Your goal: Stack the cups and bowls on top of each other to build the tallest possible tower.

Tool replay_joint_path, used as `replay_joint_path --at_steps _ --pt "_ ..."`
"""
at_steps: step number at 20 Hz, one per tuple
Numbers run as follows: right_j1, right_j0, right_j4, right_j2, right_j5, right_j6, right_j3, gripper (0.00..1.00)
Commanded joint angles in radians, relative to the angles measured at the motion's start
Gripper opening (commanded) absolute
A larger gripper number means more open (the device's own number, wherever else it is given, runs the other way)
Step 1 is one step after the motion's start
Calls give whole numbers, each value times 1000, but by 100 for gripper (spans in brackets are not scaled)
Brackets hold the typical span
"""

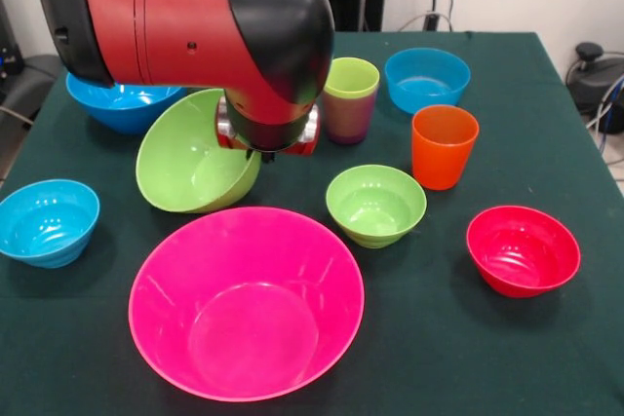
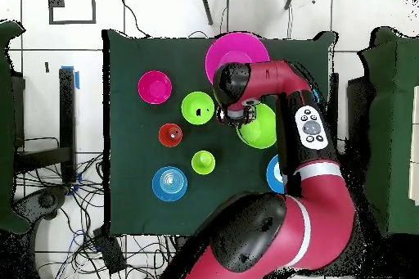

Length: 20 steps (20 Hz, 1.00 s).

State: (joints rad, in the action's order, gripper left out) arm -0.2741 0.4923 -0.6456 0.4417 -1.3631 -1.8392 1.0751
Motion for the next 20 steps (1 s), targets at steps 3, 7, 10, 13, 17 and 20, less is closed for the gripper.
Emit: replay_joint_path --at_steps 3,7,10,13,17,20 --pt "26 -31 -41 40 -106 339 -74 0" --pt "17 -41 -44 40 -149 347 -97 0" --pt "16 -46 -44 41 -176 352 -112 0" --pt "13 -46 -43 43 -197 355 -121 0" --pt "2 -52 -43 43 -233 359 -137 0" --pt "4 -53 -47 46 -253 368 -156 0"
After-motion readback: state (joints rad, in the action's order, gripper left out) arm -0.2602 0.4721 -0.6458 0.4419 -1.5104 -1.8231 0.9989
